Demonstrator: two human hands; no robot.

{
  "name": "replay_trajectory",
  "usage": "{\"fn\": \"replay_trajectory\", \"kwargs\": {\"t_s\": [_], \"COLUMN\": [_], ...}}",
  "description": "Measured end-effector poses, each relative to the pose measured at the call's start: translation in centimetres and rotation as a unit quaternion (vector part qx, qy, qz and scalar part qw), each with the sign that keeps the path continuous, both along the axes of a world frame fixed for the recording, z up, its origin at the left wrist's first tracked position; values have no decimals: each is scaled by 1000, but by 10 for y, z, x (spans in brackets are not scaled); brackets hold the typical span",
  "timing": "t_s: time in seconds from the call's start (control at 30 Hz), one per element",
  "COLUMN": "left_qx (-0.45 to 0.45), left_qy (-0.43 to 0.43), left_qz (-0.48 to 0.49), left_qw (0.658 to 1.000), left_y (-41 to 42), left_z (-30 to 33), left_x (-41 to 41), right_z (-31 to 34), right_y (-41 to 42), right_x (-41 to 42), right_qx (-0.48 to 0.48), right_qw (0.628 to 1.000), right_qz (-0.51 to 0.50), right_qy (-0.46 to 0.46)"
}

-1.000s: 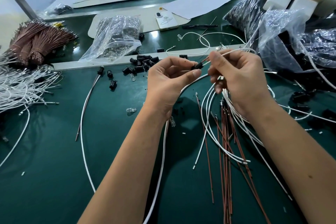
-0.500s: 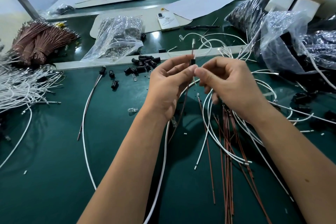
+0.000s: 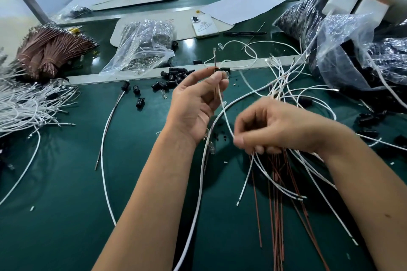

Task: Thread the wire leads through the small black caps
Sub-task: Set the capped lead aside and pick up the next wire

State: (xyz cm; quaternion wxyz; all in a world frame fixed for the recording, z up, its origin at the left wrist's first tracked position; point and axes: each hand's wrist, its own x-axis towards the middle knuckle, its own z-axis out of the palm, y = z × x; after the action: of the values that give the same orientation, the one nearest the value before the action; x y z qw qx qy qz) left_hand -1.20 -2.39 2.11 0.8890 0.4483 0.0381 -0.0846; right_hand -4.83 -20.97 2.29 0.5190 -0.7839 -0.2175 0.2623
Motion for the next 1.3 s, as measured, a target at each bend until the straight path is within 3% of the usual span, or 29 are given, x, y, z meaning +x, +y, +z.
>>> {"fn": "replay_trajectory", "kwargs": {"t_s": [0.07,0.13,0.3,0.57,0.63,0.73,0.8,0.87,0.97,1.07,1.17,1.3], "left_qx": [-17,-26,-10,11,3,-15,5,31,45,60,59,49], "left_qy": [0,-8,-49,-47,-38,-24,-24,-24,-29,-33,-31,-32], "left_qz": [2,1,-27,-22,-21,-4,2,-3,-17,-28,-23,-16], "left_qw": [1000,1000,998,999,999,1000,1000,999,998,997,997,998], "left_y": [2,1,-6,-6,-7,-6,-5,-6,-9,-9,-8,-8], "left_z": [1,2,2,2,2,4,4,3,4,4,4,3], "left_x": [0,-1,-7,-8,-9,-7,-6,-8,-10,-12,-11,-10], "right_z": [4,7,1,-8,-8,1,4,5,0,-5,-7,-5], "right_y": [-3,-3,12,24,23,10,5,6,15,20,22,19], "right_x": [-5,-7,-1,-1,-2,-4,-7,-10,-8,-3,-1,-2], "right_qx": [-43,-28,134,175,161,97,34,7,63,165,208,171], "right_qw": [993,992,983,968,978,994,984,977,994,977,966,980], "right_qz": [102,111,-126,-180,-134,33,147,184,42,-122,-140,-83], "right_qy": [49,57,-2,-19,-12,45,91,103,79,58,61,63]}}
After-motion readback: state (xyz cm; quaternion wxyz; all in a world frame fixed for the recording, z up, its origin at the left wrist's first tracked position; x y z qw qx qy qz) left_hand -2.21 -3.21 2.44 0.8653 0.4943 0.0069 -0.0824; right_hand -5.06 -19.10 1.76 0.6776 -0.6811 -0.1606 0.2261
